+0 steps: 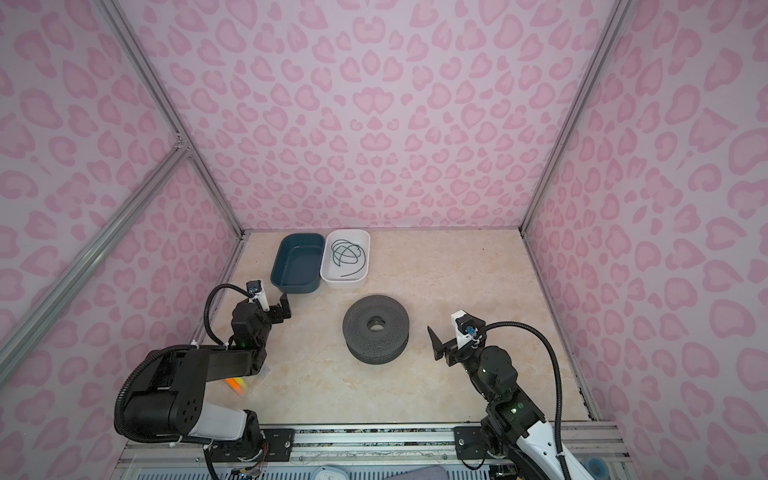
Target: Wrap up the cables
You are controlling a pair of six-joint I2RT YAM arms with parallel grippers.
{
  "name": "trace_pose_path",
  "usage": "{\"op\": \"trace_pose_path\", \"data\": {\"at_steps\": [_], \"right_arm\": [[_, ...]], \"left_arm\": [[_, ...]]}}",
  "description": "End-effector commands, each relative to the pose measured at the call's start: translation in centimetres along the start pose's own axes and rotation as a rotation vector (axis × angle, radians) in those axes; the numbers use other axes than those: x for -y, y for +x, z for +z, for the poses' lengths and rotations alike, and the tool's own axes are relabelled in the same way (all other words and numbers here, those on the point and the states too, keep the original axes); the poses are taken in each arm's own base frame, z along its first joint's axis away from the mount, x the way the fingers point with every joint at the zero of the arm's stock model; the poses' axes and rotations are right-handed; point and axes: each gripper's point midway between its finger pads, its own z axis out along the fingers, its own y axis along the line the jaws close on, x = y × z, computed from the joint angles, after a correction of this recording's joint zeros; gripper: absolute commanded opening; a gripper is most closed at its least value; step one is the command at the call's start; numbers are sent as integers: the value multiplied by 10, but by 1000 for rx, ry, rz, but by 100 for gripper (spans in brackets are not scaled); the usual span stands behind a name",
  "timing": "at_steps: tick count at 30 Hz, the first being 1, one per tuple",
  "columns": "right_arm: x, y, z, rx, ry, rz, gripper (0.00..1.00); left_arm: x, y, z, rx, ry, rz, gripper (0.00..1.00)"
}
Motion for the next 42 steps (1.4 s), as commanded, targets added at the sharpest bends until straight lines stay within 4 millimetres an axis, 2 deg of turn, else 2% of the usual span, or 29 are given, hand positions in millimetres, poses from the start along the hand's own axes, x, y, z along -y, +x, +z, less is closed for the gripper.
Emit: {"op": "trace_pose_path", "data": {"at_steps": [1, 5, 13, 17, 20, 27, 30, 37, 42], "right_arm": [[-4, -8, 2, 28, -25, -4, 99], [-6, -1, 5, 2, -30, -6, 99], [7, 12, 20, -48, 50, -36, 99], [25, 9, 28, -34, 153, -56, 99], [35, 10, 39, -46, 199, -139, 99], [74, 42, 66, -143, 283, -184, 99], [91, 51, 68, -116, 325, -151, 99], [98, 66, 82, -92, 287, -167, 100], [110, 66, 85, -117, 332, -127, 100]], "left_arm": [[5, -11, 2, 35, 31, -18, 98], [5, -10, 2, 32, 33, -19, 98], [5, -10, 2, 32, 34, -19, 98], [5, -10, 2, 32, 33, -20, 98], [5, -10, 2, 32, 33, -19, 98], [5, -11, 2, 32, 34, -20, 98], [5, -10, 2, 32, 35, -20, 98], [5, -10, 2, 31, 34, -20, 98], [5, -10, 2, 28, 36, -19, 98]]}}
